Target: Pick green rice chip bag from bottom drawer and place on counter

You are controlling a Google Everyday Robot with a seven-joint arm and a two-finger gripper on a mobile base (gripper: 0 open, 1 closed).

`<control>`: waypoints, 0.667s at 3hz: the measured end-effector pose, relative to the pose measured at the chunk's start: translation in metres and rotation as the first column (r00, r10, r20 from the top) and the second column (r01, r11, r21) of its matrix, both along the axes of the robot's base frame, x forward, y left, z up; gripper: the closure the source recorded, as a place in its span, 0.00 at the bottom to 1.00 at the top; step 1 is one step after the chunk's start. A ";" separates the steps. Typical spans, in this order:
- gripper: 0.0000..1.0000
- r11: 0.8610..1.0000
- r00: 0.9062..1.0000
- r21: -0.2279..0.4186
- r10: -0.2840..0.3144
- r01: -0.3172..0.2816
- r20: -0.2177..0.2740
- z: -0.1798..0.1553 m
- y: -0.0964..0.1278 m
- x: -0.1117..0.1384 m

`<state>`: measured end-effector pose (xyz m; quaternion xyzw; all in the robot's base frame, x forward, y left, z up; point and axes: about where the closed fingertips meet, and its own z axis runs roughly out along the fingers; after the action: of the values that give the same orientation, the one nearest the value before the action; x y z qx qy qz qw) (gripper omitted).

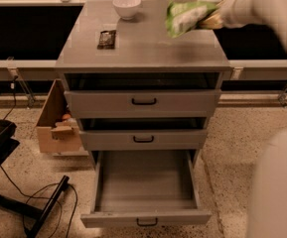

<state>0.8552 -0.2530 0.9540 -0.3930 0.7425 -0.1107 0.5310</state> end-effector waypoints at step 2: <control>0.55 0.999 0.997 -0.012 0.036 -0.037 -0.069 -0.092 0.016 0.064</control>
Offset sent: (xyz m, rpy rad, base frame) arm 0.0378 0.0167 -0.0528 -0.0196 0.0477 0.0387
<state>0.9191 -0.2375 0.8616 -0.4138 0.7523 -0.0922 0.5043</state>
